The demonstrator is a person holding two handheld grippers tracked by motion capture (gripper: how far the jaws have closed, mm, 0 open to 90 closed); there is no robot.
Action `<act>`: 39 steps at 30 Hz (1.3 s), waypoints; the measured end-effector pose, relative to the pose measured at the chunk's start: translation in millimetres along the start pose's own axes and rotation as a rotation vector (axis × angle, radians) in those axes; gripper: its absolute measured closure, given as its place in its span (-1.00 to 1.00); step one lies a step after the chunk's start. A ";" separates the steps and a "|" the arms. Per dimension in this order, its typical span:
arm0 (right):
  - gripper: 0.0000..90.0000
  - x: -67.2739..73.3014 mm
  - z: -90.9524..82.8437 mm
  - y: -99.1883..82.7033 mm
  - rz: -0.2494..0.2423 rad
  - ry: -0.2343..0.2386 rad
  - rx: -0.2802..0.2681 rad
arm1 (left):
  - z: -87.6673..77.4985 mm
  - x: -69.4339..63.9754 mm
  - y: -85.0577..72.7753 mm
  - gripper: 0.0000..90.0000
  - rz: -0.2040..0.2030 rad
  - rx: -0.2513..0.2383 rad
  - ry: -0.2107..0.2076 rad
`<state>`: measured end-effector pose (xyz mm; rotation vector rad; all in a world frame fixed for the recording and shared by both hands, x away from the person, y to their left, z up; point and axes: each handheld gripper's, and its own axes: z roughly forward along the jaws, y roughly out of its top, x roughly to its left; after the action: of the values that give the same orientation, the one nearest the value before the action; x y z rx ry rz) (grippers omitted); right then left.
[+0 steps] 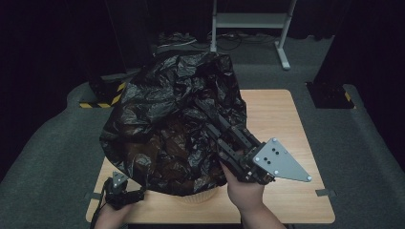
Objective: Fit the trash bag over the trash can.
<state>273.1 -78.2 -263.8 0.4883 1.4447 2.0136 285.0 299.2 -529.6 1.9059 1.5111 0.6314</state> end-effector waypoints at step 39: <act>0.01 -38.0 -67.8 -16.2 -0.085 -0.195 0.075 | -33.1 2.3 3.6 -0.73 -0.054 -0.235 -0.016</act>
<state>264.4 -148.3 -300.0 0.6267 1.4011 1.7975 264.9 306.6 -504.0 1.6831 1.4067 0.7329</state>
